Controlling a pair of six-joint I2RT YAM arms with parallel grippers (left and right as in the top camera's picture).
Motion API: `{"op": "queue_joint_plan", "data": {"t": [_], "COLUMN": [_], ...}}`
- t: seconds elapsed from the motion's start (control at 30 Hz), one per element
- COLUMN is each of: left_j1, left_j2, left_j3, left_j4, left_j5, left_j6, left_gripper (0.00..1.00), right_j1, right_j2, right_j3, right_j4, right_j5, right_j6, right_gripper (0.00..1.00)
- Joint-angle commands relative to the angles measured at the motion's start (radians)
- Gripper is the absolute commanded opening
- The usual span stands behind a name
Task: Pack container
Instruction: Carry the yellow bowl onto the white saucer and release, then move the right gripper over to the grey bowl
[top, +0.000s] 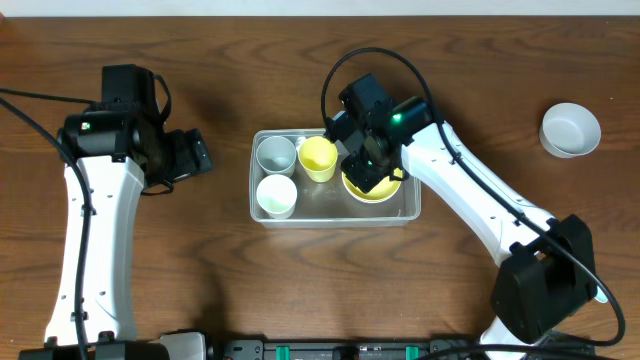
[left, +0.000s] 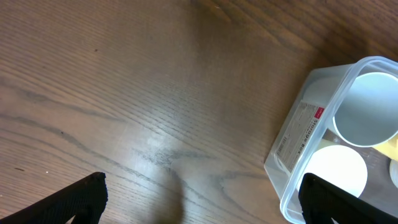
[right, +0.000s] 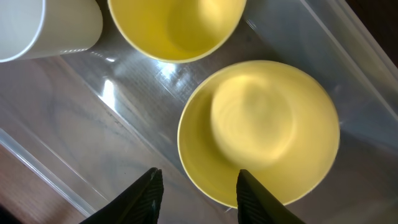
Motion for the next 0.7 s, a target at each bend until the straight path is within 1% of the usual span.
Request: {"op": "queue_joint_plan", "data": {"t": [0.0,0.07,0.1,0.13,0.2,0.23,0.27,0.3,0.33,0.37,0.47,0.5,0.6,0.67], "left_j1": [0.005,0.005,0.005,0.005,0.005,0.005,0.005,0.005,0.005,0.005,0.005,0.005,0.005,0.005], "left_j2": [0.002,0.002,0.002,0.002,0.002,0.002,0.002,0.002,0.002,0.002,0.002,0.002,0.002,0.002], "left_j3": [-0.009,-0.009,-0.009,-0.009,-0.009,-0.009,-0.009,-0.009,-0.009,-0.009,-0.009,-0.009,-0.009,-0.009], "left_j4": [-0.003,-0.004,-0.004,-0.004,-0.003,-0.003,-0.003,-0.003,-0.003,-0.003,-0.004,-0.004,-0.007,-0.007], "left_j5": [-0.002,-0.002,-0.002,-0.002,-0.002,-0.002,-0.002,-0.002,-0.002,-0.002,-0.002,-0.002,-0.002,-0.002], "left_j6": [-0.009,-0.009,-0.009,-0.009,-0.009,-0.009,-0.009,-0.009,-0.009,-0.009,-0.009,-0.009,-0.009,-0.009], "left_gripper": [0.98,0.98,0.98,0.98,0.98,0.98,0.98,0.98,0.98,0.98,0.98,0.98,0.98,0.98], "right_j1": [0.011,0.011,0.011,0.01,0.005,-0.001,-0.013,-0.032,-0.054,-0.092,-0.225,-0.275,-0.463,-0.595], "right_j2": [0.006,0.005,0.002,-0.001,-0.023,-0.038,-0.058,-0.078,-0.095,-0.116,-0.147,-0.149,-0.146,-0.135], "right_j3": [-0.006,-0.006,-0.002,0.005,0.037,0.057,0.085,0.117,0.147,0.187,0.28,0.305,0.348,0.348], "right_j4": [0.007,0.025,0.036,0.043,0.046,0.041,0.033,0.025,0.018,0.011,-0.019,-0.029,-0.035,-0.027], "right_j5": [-0.003,-0.003,0.016,0.051,0.188,0.243,0.294,0.327,0.335,0.33,0.309,0.296,0.16,0.107], "right_j6": [0.0,0.006,0.035,0.07,0.172,0.216,0.256,0.279,0.285,0.285,0.285,0.28,0.176,0.13], "right_gripper": [0.38,0.36,0.35,0.36,0.4,0.47,0.6,0.7,0.75,0.78,0.83,0.87,0.91,0.91]}}
